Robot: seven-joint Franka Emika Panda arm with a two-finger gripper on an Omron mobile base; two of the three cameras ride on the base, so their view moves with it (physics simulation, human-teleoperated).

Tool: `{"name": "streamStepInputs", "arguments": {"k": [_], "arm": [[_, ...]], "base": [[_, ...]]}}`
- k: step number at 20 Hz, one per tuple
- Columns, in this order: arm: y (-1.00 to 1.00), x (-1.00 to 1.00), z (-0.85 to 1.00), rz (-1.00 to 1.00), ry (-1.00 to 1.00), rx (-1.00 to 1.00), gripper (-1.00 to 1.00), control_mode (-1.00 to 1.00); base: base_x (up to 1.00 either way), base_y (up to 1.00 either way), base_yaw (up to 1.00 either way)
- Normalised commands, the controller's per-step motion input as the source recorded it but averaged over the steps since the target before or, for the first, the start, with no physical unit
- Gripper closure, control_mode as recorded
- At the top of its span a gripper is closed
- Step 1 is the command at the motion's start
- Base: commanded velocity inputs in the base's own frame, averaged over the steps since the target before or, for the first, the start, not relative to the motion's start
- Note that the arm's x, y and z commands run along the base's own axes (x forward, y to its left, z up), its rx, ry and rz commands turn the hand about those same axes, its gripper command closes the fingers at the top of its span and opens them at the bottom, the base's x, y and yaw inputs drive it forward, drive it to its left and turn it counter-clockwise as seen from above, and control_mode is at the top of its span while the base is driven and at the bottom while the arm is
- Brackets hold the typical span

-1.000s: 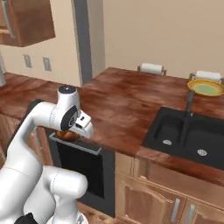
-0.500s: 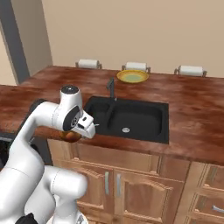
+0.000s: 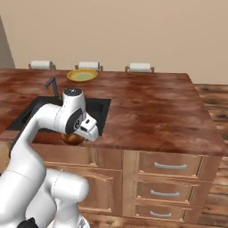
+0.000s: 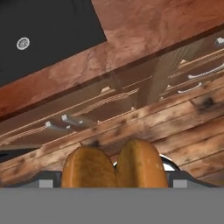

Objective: Move the hot dog bun to the plate on the dining table and place the condiment next to that plate. Then navigate to the fridge and take the sausage and place it on the plate as well.

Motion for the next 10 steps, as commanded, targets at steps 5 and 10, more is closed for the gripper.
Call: {"name": "streamStepInputs", "arguments": {"k": [5,10], "arm": [[0.00,0.00,0.00,0.00,0.00,0.00,1.00,1.00],[0.00,0.00,0.00,0.00,0.00,0.00,1.00,1.00]], "base": [[0.02,-1.00,-0.11],[0.09,-1.00,0.00]]}}
